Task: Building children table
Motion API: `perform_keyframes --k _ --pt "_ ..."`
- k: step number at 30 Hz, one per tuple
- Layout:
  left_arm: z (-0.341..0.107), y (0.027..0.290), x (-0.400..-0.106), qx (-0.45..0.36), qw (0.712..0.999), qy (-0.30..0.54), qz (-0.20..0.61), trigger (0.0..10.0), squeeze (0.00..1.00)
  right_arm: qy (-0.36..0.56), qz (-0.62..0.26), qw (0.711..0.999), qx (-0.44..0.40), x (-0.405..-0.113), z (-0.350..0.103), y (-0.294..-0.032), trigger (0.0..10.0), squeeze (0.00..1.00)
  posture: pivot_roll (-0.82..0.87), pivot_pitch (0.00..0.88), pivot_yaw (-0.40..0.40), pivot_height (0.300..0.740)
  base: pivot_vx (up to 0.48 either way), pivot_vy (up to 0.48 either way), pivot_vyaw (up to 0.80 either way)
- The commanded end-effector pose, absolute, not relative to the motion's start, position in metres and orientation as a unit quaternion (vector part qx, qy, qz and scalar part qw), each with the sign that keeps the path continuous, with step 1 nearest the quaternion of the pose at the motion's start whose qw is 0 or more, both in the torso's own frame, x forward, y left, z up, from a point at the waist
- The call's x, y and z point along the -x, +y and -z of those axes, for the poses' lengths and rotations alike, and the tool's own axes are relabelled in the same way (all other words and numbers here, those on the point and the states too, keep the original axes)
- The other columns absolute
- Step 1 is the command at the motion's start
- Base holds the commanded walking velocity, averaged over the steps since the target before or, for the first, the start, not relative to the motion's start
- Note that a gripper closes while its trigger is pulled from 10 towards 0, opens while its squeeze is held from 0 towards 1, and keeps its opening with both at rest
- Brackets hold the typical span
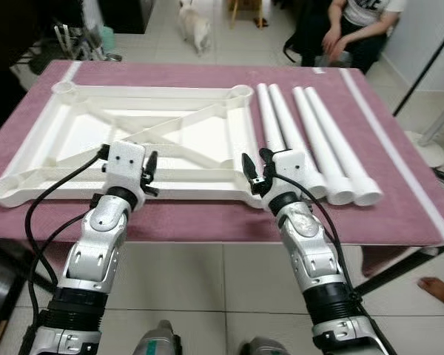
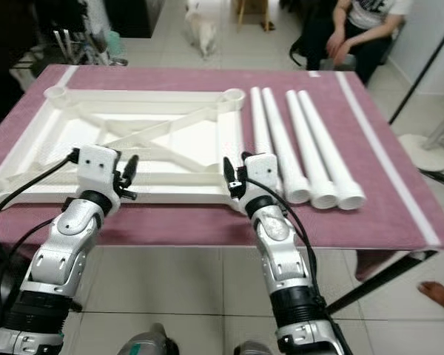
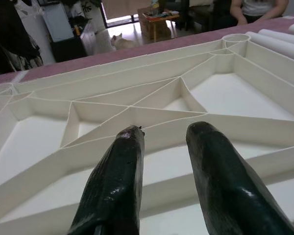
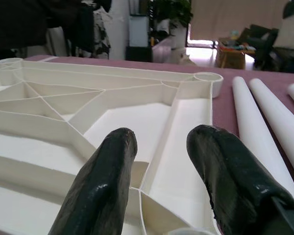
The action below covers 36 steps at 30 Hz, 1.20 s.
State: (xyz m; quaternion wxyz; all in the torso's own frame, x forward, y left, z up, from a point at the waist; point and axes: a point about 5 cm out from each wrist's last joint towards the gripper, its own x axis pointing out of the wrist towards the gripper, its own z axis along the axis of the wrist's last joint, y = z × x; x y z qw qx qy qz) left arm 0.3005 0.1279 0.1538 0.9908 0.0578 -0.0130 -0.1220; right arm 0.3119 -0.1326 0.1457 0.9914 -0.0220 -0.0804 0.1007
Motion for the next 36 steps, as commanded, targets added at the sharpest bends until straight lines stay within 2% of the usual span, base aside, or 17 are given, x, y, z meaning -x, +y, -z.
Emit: perform_keyframes --k 1,6,8,9,12,14,20,23,24,25,26,27,28,29,34,35,36 --pt "-0.153 0.122 -0.299 -0.05 0.989 -0.004 0.136 10.0 0.0 -0.076 -0.089 0.993 0.01 -0.313 -0.148 -0.139 10.0 0.0 0.05 0.0 0.037 0.74 0.0 0.0 0.0" --pt "-0.16 0.119 -0.298 -0.092 0.982 -0.018 0.162 10.0 0.0 -0.076 -0.063 0.993 0.058 -0.32 -0.16 -0.154 10.0 0.0 0.04 0.0 0.04 0.74 0.0 0.0 0.0" --pt "-0.171 0.118 -0.298 -0.106 0.979 -0.042 0.171 10.0 0.0 -0.065 -0.039 0.993 0.089 -0.328 -0.17 -0.171 10.0 0.0 0.04 0.0 0.046 0.74 0.0 0.0 0.0" --pt "-0.171 0.118 -0.298 -0.106 0.979 -0.042 0.171 10.0 0.0 -0.065 -0.039 0.993 0.089 -0.328 -0.17 -0.171 10.0 0.0 0.04 0.0 0.046 0.74 0.0 0.0 0.0" --pt "-0.185 0.113 -0.297 -0.105 0.974 -0.067 0.191 10.0 0.0 -0.052 -0.004 0.994 0.093 -0.346 -0.186 -0.194 10.0 0.0 0.02 0.0 0.065 0.74 0.0 0.0 0.0" --pt "-0.185 0.113 -0.297 -0.105 0.974 -0.067 0.191 10.0 0.0 -0.052 -0.004 0.994 0.093 -0.346 -0.186 -0.194 10.0 0.0 0.02 0.0 0.065 0.74 0.0 0.0 0.0" --pt "-0.196 0.1 -0.29 -0.112 0.963 -0.082 0.23 10.0 0.0 0.014 -0.017 0.998 0.051 -0.383 -0.203 -0.2 10.0 0.0 0.02 0.0 0.079 0.74 0.0 0.0 0.0" --pt "-0.196 0.1 -0.29 -0.112 0.963 -0.082 0.23 10.0 0.0 0.014 -0.017 0.998 0.051 -0.383 -0.203 -0.2 10.0 0.0 0.02 0.0 0.079 0.74 0.0 0.0 0.0" --pt "-0.198 0.099 -0.289 -0.113 0.962 -0.083 0.233 10.0 0.0 0.027 -0.033 0.998 0.045 -0.389 -0.207 -0.196 10.0 0.44 0.02 0.0 0.075 0.74 0.0 0.0 0.0" --pt "-0.198 0.099 -0.289 -0.113 0.962 -0.083 0.233 10.0 0.0 0.027 -0.033 0.998 0.045 -0.389 -0.207 -0.196 10.0 0.44 0.02 0.0 0.075 0.74 0.0 0.0 0.0" --pt "-0.199 0.098 -0.287 -0.112 0.962 -0.084 0.234 10.0 0.0 0.043 -0.052 0.997 0.036 -0.396 -0.21 -0.19 10.0 1.0 0.03 0.0 0.071 0.74 0.0 0.0 0.0" --pt "-0.2 0.097 -0.286 -0.112 0.962 -0.085 0.234 10.0 0.0 0.056 -0.067 0.996 0.03 -0.401 -0.212 -0.185 10.0 0.85 0.04 0.0 0.066 0.74 0.0 0.0 0.0" --pt "-0.2 0.097 -0.286 -0.112 0.962 -0.085 0.234 10.0 0.0 0.056 -0.067 0.996 0.03 -0.401 -0.212 -0.185 10.0 0.85 0.04 0.0 0.066 0.74 0.0 0.0 0.0" --pt "-0.201 0.096 -0.284 -0.111 0.962 -0.085 0.234 10.0 0.0 0.071 -0.078 0.994 0.02 -0.406 -0.213 -0.179 10.0 0.0 0.05 0.0 0.058 0.74 0.0 0.0 0.0" --pt "-0.199 0.096 -0.277 -0.111 0.964 -0.078 0.229 10.0 0.0 0.112 -0.073 0.991 0.016 -0.414 -0.209 -0.166 10.0 0.0 0.07 0.0 0.033 0.74 0.0 0.0 0.0" --pt "-0.198 0.096 -0.276 -0.111 0.964 -0.077 0.228 10.0 0.0 0.118 -0.069 0.991 0.017 -0.414 -0.207 -0.166 10.0 0.81 0.07 0.0 0.033 0.74 0.0 0.0 0.0" --pt "-0.198 0.097 -0.274 -0.112 0.965 -0.075 0.226 10.0 0.0 0.126 -0.068 0.99 0.018 -0.415 -0.205 -0.165 10.0 1.0 0.08 0.0 0.022 0.74 0.0 0.0 0.0"
